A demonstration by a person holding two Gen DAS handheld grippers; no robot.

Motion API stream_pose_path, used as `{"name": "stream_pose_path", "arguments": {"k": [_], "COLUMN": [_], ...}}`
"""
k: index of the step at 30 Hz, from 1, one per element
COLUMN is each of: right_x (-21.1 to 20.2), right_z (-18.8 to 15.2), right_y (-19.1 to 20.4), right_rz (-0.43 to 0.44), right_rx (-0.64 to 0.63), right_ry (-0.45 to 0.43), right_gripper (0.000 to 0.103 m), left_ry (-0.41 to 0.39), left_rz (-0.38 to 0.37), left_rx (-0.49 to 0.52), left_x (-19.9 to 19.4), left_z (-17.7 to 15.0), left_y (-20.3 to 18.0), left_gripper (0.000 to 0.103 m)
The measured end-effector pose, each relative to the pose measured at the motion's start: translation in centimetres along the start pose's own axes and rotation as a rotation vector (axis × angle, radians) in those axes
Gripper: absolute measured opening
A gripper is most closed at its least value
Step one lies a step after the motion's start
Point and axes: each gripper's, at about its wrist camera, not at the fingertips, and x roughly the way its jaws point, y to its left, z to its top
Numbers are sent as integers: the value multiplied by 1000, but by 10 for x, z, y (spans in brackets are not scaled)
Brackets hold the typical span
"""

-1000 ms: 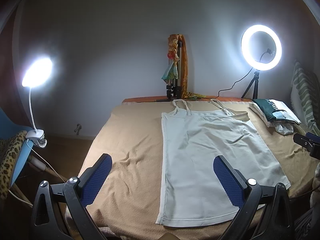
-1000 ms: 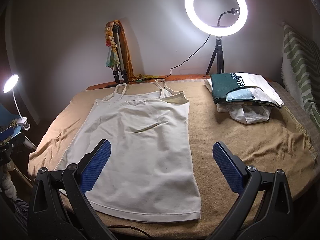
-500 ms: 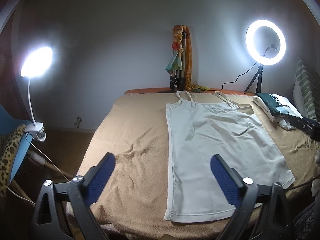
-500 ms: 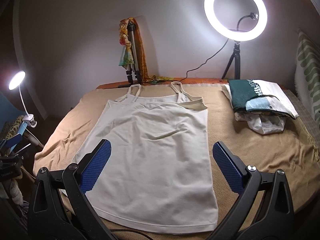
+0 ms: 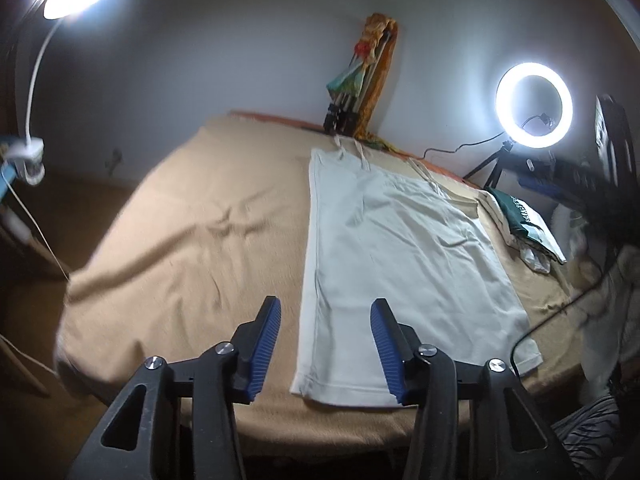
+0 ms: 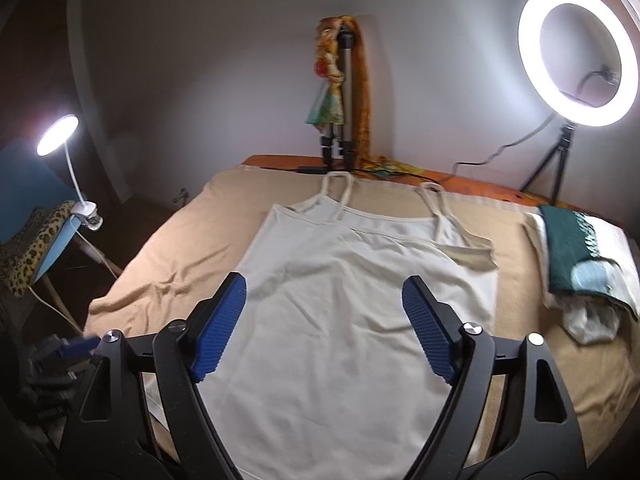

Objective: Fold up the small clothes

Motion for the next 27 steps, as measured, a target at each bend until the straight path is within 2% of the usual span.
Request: {"name": "stream_pose_path", "arguments": {"k": [3, 10, 19, 27], "right_x": [29, 100, 184, 247], "right_z": [21, 47, 62, 67], "right_y": [12, 30, 43, 65], "right_rz": [78, 149, 146, 119], "right_rx": [2, 23, 48, 31], "right_ry": [41, 143, 255, 331], "right_gripper": [73, 59, 58, 47], "left_ry": [49, 127, 147, 170], "left_rz": [-26, -19, -17, -42], "left_rx": [-41, -96, -103, -130], "left_x": [12, 37, 49, 59], "left_z": [-12, -28, -28, -29], "left_y": [6, 15, 18, 24], "left_gripper": [45, 43, 34, 21]}}
